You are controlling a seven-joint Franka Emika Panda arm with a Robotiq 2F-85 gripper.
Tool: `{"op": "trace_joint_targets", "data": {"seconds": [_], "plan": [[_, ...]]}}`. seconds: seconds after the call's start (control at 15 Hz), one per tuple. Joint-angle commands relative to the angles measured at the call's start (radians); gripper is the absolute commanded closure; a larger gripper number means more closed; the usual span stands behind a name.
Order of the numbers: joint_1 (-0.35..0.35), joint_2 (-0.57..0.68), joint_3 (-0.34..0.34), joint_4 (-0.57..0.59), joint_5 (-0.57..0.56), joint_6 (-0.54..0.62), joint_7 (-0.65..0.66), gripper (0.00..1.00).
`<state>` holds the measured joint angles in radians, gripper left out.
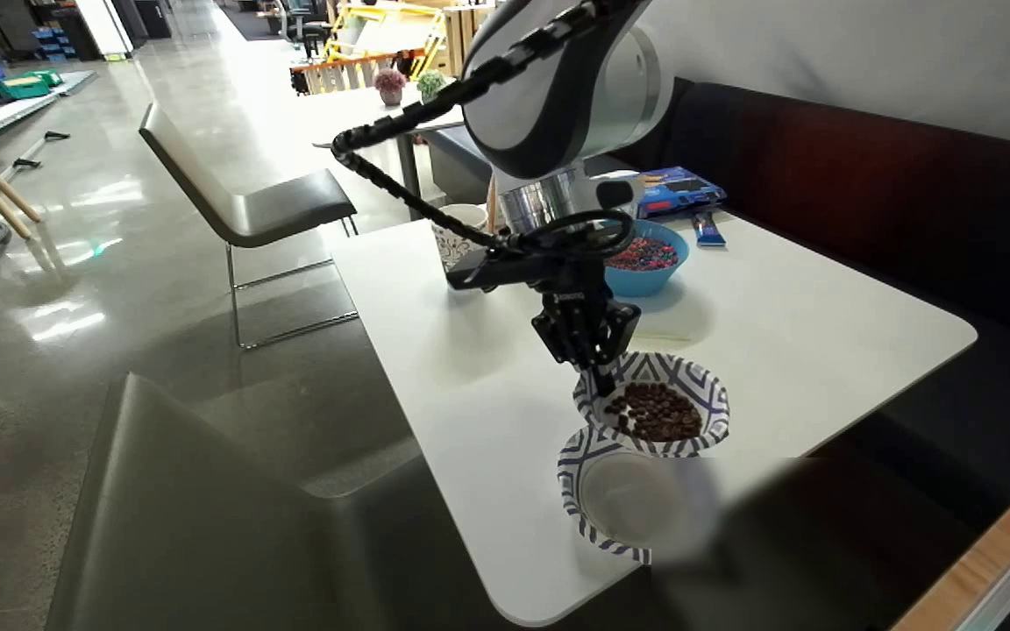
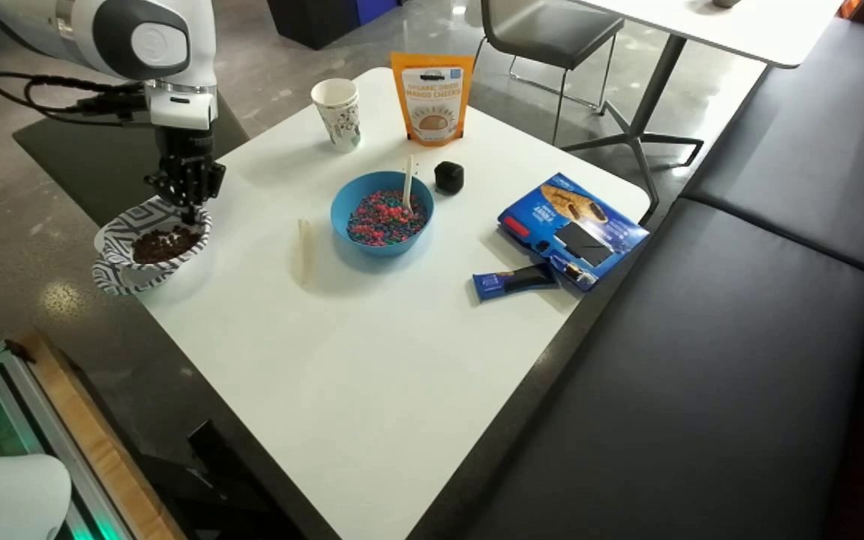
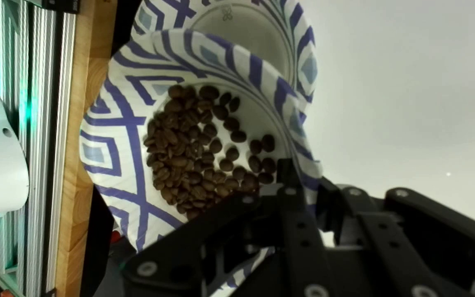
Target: Place one paper plate on top of another then place them inside the blue bowl
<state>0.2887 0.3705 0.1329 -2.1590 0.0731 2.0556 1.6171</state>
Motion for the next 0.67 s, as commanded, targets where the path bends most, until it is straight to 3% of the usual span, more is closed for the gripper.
{"op": "trace_joint_targets", "data": {"seconds": [0.0, 0.6], "plan": [[0.006, 0.061, 0.018, 0.052, 0.029, -0.021, -0.032, 0.98], [0.034, 0.126, 0.03, 0.105, 0.04, -0.026, -0.033, 0.98]]}}
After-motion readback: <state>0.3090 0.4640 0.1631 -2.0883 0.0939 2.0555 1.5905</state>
